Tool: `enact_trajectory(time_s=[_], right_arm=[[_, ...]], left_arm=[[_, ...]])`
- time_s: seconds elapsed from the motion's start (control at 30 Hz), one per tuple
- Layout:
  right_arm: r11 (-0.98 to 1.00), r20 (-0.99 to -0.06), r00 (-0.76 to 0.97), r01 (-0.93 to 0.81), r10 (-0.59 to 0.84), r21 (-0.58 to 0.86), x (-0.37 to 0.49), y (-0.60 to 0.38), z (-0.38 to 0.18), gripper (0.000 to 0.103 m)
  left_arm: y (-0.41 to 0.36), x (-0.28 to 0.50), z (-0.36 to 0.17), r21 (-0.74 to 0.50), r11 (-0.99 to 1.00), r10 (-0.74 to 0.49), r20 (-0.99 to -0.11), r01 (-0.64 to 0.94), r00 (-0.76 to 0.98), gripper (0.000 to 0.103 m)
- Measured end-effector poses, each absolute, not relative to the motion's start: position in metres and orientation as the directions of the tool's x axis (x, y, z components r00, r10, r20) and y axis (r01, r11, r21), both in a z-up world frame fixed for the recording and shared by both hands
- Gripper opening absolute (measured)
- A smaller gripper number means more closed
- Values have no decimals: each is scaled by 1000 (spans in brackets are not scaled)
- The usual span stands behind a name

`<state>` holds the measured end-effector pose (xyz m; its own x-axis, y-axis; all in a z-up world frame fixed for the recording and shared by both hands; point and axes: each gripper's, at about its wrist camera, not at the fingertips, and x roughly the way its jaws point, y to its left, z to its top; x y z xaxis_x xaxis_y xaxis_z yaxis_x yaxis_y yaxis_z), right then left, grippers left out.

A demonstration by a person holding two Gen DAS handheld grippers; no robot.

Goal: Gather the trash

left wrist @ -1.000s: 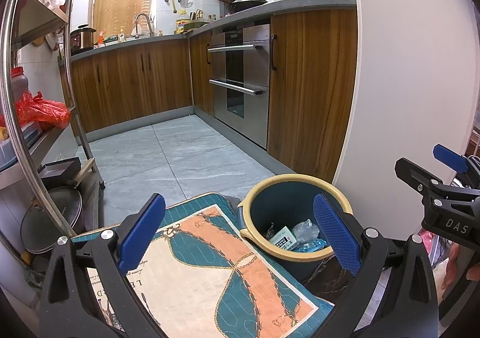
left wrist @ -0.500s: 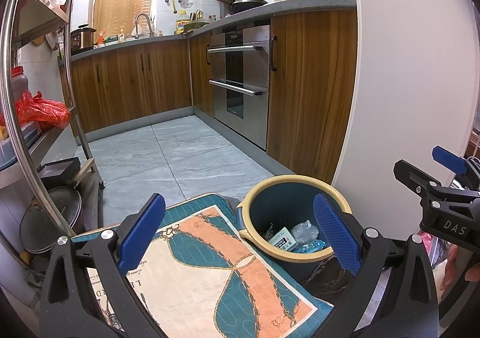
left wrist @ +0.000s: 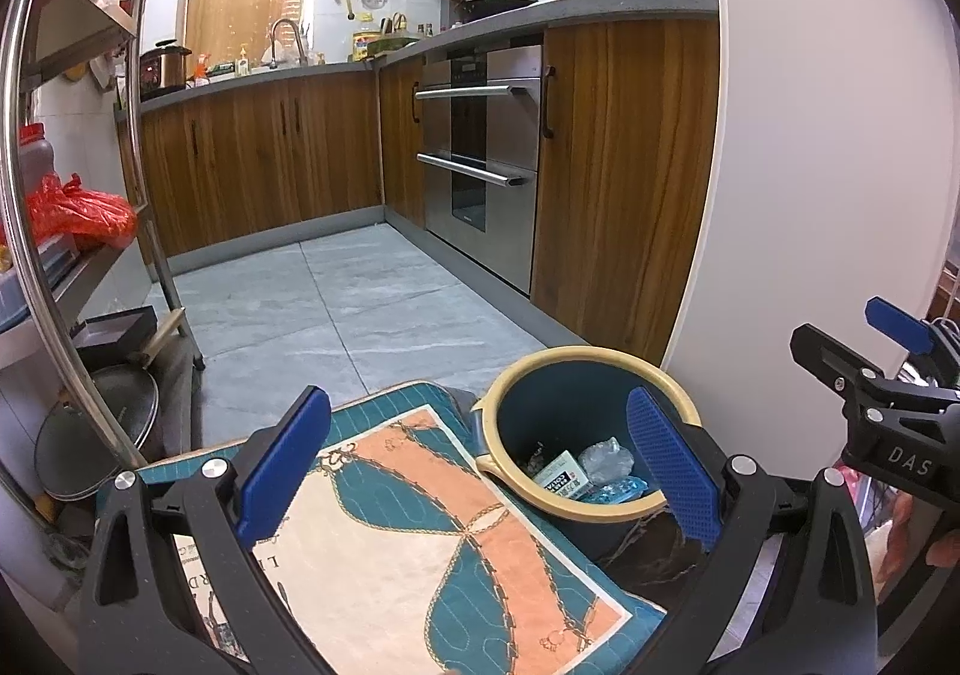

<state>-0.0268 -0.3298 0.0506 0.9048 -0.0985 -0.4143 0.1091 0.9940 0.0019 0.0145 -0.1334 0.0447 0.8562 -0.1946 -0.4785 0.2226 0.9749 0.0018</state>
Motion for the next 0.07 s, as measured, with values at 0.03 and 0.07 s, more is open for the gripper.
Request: enact_trajectory(time_s=[0.03, 0.07], right_arm=[[994, -415, 904, 110, -100, 1, -27, -331, 50, 98], [994, -418, 903, 112, -103, -1, -28, -332, 50, 98]], left_arm=[[-134, 14, 46, 6, 975, -193, -479, 223, 857, 98], [-135, 12, 47, 13, 974, -192, -474, 225, 859, 98]])
